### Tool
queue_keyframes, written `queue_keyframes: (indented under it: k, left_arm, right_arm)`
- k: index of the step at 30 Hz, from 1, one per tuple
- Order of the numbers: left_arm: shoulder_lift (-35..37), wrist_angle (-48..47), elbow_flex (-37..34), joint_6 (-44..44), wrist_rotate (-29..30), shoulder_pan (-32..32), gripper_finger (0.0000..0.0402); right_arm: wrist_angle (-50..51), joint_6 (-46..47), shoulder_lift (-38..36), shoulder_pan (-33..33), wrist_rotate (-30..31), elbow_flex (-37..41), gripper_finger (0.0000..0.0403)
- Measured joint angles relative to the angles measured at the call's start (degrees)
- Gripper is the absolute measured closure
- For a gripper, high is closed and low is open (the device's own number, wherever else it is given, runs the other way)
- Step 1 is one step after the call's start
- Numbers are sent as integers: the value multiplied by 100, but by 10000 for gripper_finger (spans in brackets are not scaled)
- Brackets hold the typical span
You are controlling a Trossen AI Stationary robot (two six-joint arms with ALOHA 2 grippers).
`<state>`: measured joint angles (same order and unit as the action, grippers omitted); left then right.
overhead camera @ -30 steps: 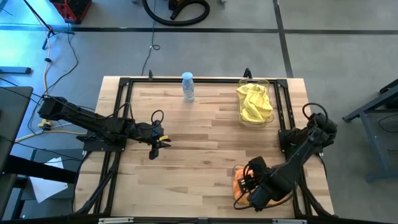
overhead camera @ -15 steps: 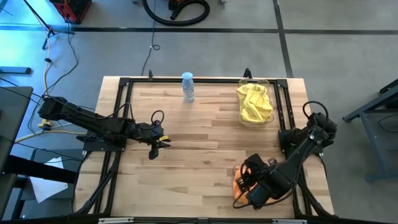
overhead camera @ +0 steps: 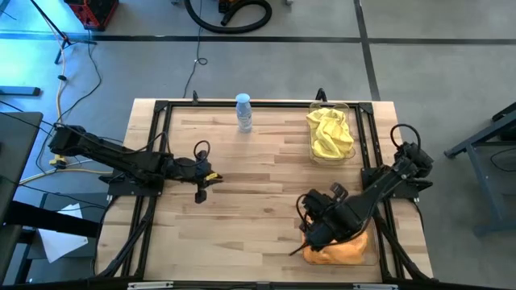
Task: Sort microfiber towel by color & place in baskets
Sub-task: Return to Home Position
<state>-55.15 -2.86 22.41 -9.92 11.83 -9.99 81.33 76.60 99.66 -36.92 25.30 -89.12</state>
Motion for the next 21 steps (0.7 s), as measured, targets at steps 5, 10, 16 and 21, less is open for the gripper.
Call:
queue_keyframes:
  k: [5, 10, 16, 21]
  left_arm:
    - [501, 53, -89, 301, 147, 198, 396]
    - [1364, 500, -836, 310, -109, 478, 401]
    - [2498, 1005, -1603, 284, -629, 838, 401]
    - [3246, 668, -1718, 488, -702, 1005, 401]
  right_arm:
    - [-12, -419, 0, 141, 480, 0, 366]
    - [-332, -1020, 2, 204, 655, 2, 394]
    - [-634, -1429, -1, 265, 913, 201, 401]
    - [-1507, -1503, -111, 298, 854, 1006, 402]
